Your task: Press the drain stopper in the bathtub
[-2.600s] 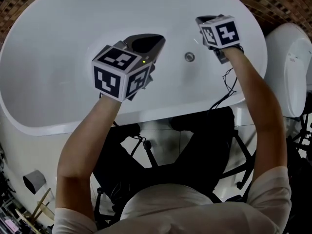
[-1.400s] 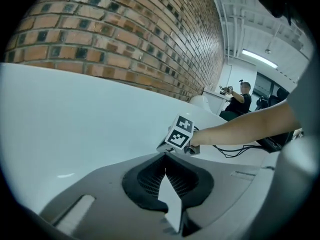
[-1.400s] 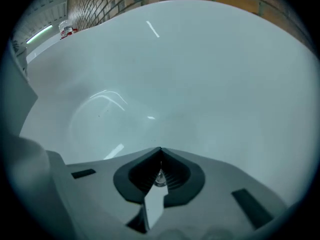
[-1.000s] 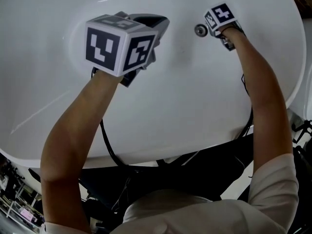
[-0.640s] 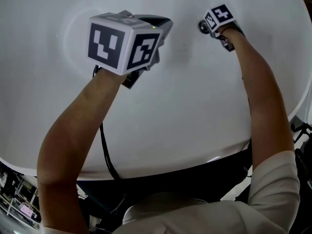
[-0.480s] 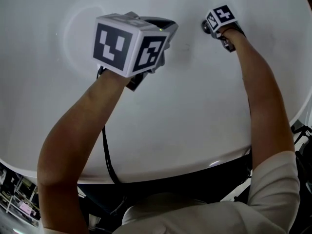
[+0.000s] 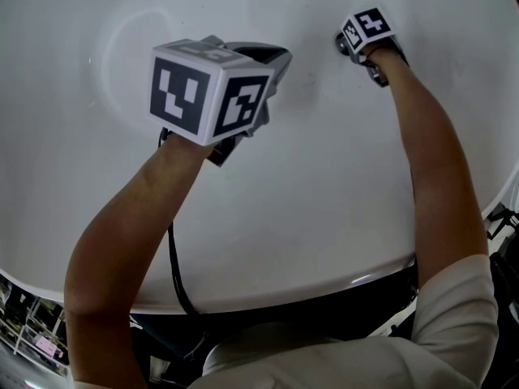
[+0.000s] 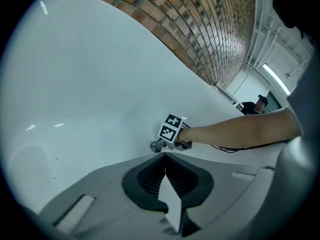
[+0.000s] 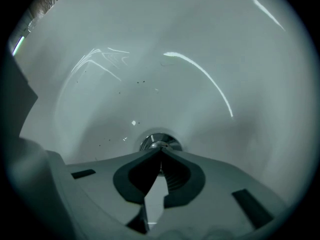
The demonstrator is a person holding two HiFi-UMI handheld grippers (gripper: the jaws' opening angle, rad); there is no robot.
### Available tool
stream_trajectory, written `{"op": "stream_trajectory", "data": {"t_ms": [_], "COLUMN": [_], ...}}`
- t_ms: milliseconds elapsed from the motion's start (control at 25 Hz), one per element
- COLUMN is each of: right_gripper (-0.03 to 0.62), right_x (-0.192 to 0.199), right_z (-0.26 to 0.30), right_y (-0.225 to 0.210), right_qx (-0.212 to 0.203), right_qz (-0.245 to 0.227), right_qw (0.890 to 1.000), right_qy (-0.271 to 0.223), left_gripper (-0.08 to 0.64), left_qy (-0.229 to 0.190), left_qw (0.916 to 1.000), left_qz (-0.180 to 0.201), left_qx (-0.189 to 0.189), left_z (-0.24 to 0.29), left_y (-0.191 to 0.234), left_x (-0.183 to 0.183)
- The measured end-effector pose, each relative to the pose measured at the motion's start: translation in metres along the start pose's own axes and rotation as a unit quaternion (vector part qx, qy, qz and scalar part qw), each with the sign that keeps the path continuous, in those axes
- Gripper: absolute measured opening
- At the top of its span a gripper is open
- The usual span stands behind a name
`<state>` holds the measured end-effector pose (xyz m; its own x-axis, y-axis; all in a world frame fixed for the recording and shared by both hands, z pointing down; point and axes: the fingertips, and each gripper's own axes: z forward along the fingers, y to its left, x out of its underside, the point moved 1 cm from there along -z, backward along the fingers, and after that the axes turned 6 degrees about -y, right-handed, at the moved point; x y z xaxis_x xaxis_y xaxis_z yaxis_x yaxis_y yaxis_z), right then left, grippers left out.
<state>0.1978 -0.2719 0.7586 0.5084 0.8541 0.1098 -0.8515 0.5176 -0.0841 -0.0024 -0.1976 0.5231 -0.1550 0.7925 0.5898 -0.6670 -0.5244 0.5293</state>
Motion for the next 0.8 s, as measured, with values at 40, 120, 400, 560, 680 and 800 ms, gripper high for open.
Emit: {"op": "stream_trajectory", "data": {"t_ms": [40, 120, 400, 560, 680, 800], "right_gripper": [0.018, 0.018, 0.018, 0.020, 0.018, 0.020], "right_x": [0.0000, -0.0009, -0.0031, -0.0027, -0.0012, -0.0009], "right_z": [-0.0004, -0.0014, 0.0003, -0.0041, -0.0062, -0.0074], "right_y": [-0.0004, -0.0008, 0.0006, -0.0001, 0.0012, 0.0007], "right_qx": [0.003, 0.009, 0.012, 0.010, 0.006, 0.008], "right_qz": [-0.007, -0.014, -0.002, 0.007, 0.004, 0.004], "right_qw": [1.000, 1.000, 1.000, 1.000, 1.000, 1.000], "right_qy": [0.000, -0.003, -0.011, -0.018, -0.015, -0.016], "left_gripper": [0.008, 0.008, 0.008, 0.008, 0.008, 0.008], "left_qy": [0.001, 0.004, 0.006, 0.006, 0.003, 0.000], "left_qw": [1.0000, 1.0000, 0.9999, 0.9999, 1.0000, 1.0000], "left_qz": [-0.003, -0.008, -0.012, -0.008, -0.007, -0.008], "left_qx": [0.001, 0.003, 0.005, 0.002, 0.003, 0.002], "left_z": [0.0006, 0.0013, 0.0022, 0.0005, -0.0013, -0.0023], "left_y": [0.0001, 0.0010, 0.0000, -0.0005, -0.0021, -0.0022], "left_x": [0.0014, 0.0036, 0.0044, 0.0019, -0.0007, -0.0027]}}
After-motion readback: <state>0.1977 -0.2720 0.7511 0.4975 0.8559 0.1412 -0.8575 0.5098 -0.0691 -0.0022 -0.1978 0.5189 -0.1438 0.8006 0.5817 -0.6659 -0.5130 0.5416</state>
